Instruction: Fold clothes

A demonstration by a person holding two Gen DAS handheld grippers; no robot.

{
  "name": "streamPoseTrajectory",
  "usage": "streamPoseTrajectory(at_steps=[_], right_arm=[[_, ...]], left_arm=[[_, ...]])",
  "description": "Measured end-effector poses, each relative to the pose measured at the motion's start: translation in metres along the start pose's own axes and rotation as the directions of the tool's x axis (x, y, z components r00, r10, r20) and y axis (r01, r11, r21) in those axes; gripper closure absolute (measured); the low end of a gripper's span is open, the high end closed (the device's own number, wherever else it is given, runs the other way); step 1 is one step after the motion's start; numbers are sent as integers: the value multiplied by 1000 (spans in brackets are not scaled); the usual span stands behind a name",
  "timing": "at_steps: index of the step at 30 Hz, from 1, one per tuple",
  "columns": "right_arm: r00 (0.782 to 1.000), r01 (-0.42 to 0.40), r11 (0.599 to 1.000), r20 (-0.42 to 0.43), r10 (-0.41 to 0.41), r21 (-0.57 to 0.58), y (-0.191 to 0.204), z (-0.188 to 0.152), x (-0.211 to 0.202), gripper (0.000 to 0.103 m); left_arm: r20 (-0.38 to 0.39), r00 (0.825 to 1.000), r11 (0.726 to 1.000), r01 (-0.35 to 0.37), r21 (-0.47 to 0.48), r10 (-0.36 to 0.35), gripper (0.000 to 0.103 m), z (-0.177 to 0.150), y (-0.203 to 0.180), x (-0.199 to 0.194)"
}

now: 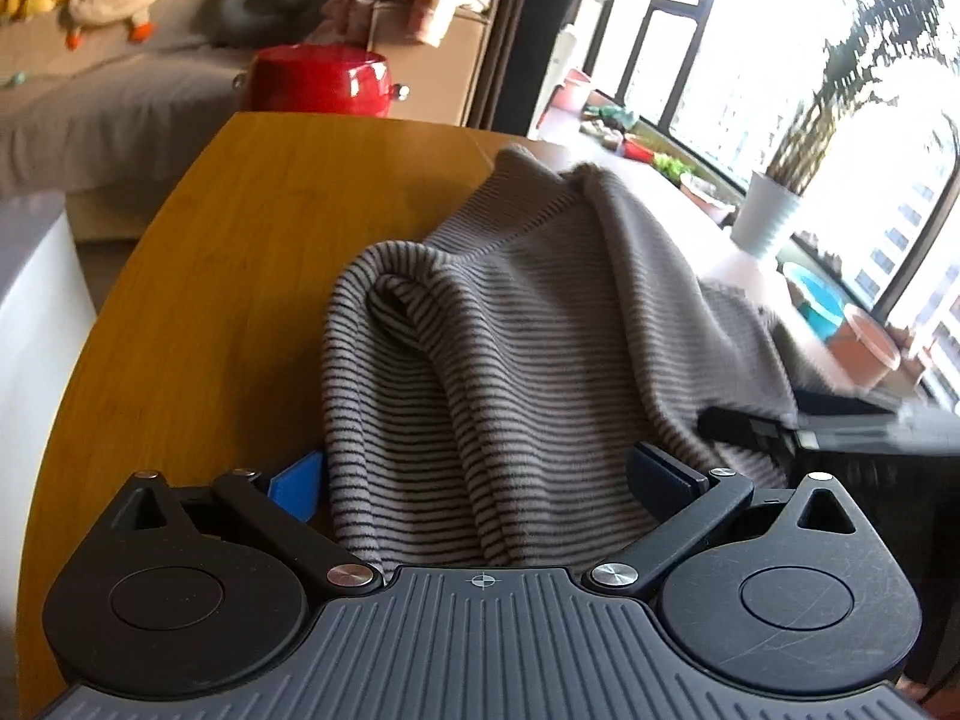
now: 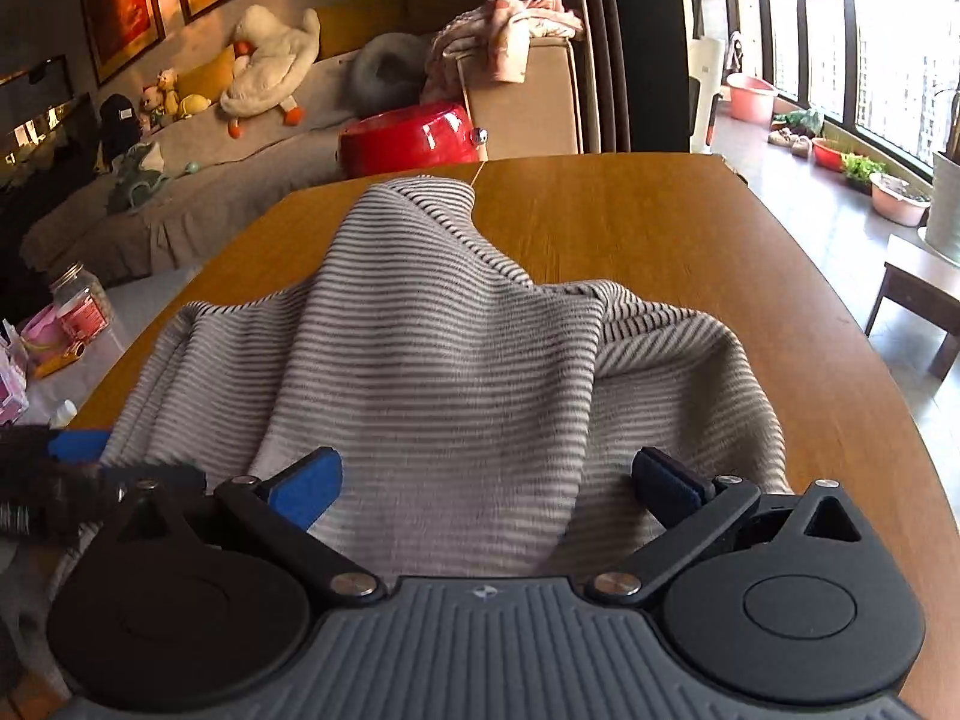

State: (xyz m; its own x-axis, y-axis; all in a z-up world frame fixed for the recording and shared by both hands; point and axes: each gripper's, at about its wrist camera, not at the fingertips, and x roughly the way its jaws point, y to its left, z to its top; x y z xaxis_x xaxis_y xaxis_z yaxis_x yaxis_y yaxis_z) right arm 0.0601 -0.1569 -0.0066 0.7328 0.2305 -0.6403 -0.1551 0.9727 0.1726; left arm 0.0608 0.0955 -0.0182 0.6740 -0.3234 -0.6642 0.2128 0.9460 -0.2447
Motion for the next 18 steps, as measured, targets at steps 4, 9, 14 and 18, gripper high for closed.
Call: streamPoseTrajectory(at_steps=[4,9,14,18], right_arm=[[999,6,1000,39,-5,-31,4,6,-17,11],[998,7,997,71,-2,-80,11,14,-30,63],[996,10,996,88,-2,-83,10,19,-34,82],[996,2,996,86,6,-94,8,24,-38,82]], left_arm=[[51,998,999,-27,19,26,0,15,0,-2],[69,995,997,-74,18,72,0,31,6,6],[61,996,998,-58,-10,59,0,35,10,6],[51,997,999,-51,0,51,0,31,9,7]])
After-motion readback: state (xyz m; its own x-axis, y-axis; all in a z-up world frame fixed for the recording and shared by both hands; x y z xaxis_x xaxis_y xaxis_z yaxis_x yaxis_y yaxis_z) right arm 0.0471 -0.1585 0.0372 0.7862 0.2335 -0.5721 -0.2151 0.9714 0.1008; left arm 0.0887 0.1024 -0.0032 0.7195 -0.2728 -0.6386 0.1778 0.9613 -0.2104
